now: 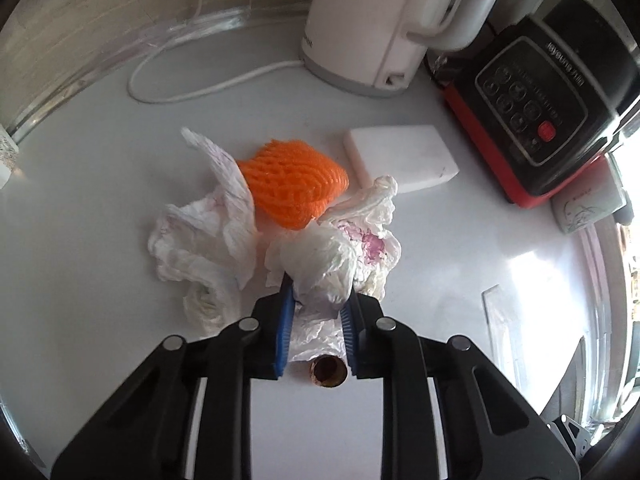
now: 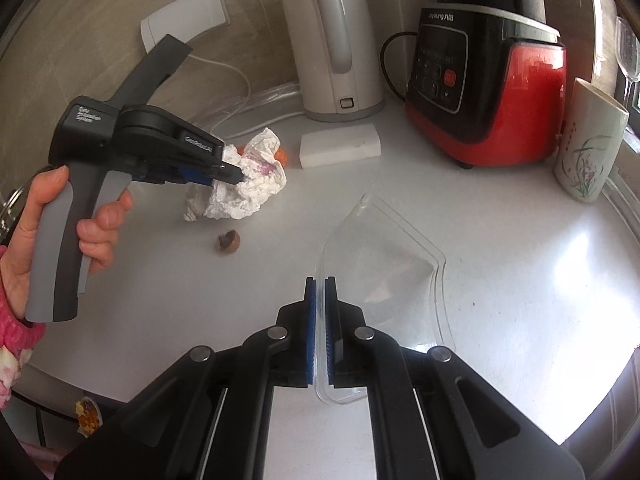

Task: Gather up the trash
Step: 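Grasp the clear plastic tray with the right tool while the left tool grasps white tissue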

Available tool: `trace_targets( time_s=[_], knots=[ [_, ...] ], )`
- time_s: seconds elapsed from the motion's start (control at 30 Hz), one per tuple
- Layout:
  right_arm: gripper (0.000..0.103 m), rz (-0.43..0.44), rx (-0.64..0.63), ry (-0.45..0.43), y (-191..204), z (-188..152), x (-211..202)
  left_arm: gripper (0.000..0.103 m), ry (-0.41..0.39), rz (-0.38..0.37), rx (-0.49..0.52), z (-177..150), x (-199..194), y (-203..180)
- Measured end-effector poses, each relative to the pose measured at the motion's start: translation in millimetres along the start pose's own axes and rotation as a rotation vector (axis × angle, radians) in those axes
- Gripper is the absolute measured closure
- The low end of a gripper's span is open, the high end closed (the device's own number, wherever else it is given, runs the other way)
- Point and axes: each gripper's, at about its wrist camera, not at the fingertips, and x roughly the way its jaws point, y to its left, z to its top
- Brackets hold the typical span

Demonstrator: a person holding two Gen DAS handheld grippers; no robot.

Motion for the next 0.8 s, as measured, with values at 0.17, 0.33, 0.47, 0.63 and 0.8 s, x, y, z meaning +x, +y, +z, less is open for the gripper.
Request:
trace_targets(
  time_s=[0.17, 0.33, 0.47, 0.63, 0.8],
  knots=[
    [0.098, -0.002, 0.009, -0.016, 3.6, 2.3, -3.2, 0.082, -0.053, -0.029, 0.019, -5.6, -36.6, 2.4],
    [0.098, 0.008, 0.020, -0.035, 11.9, 2.5, -13.6, 0.082, -0.111, -0.029, 0.076, -26.1, -79.4, 2.5],
    [0.098, 0.015, 0.034, -0.037, 22.7, 0.7, -26.1, 0.082, -0.123, -0.059, 0.107, -52.0, -106.6, 9.7],
    [0.098, 0.021, 0.031, -0.034, 53.3, -15.3, -52.2, 0.082, -0.117, -0.094, 0.157, -102.2, -133.4, 24.4],
    [0.098, 0.041, 0.012, -0.003, 104.6, -54.3, -87.7, 0.082, -0.096, -0.103, 0.206, -151.8, -152.1, 49.2]
  ],
)
